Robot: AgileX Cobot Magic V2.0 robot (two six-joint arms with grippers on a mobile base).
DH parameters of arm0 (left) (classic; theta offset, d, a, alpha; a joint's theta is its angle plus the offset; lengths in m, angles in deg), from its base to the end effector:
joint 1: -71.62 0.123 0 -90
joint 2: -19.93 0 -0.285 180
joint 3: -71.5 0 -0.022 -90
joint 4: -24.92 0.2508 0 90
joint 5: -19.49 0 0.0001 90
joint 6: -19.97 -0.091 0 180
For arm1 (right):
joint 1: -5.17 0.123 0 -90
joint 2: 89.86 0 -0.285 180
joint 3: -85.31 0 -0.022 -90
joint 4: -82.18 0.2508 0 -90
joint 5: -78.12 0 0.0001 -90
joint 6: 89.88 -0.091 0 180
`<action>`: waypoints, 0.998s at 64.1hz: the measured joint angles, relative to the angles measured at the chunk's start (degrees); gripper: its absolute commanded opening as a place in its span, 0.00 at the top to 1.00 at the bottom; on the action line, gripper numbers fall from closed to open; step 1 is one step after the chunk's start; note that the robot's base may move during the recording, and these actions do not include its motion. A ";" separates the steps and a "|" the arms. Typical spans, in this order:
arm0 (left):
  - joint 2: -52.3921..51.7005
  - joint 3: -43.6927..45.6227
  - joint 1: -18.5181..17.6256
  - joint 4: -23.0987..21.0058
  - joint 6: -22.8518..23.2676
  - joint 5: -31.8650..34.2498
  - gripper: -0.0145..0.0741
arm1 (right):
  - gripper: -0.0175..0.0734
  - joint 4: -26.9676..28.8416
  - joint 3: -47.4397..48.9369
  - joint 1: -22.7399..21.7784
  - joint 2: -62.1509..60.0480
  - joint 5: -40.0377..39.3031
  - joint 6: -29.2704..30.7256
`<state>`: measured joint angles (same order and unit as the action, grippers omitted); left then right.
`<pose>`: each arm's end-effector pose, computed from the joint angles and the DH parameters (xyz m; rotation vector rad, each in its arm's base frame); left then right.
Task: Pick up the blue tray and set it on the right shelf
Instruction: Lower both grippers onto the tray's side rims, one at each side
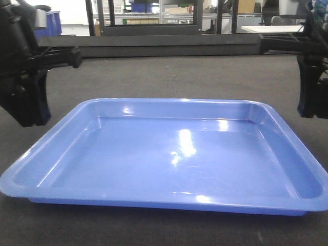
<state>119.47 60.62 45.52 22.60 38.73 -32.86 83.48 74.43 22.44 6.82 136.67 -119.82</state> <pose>0.2832 -0.1420 0.2503 0.1552 2.8653 -0.2134 0.2866 0.0909 0.2630 0.3363 2.9035 0.1704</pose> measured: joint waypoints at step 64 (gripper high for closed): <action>5.52 5.06 -1.33 3.19 0.22 -3.52 0.49 | 0.23 2.45 -1.25 2.74 2.96 -2.24 -1.28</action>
<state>124.99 65.68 44.19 25.79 38.95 -36.39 85.93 73.18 25.18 9.78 134.43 -121.11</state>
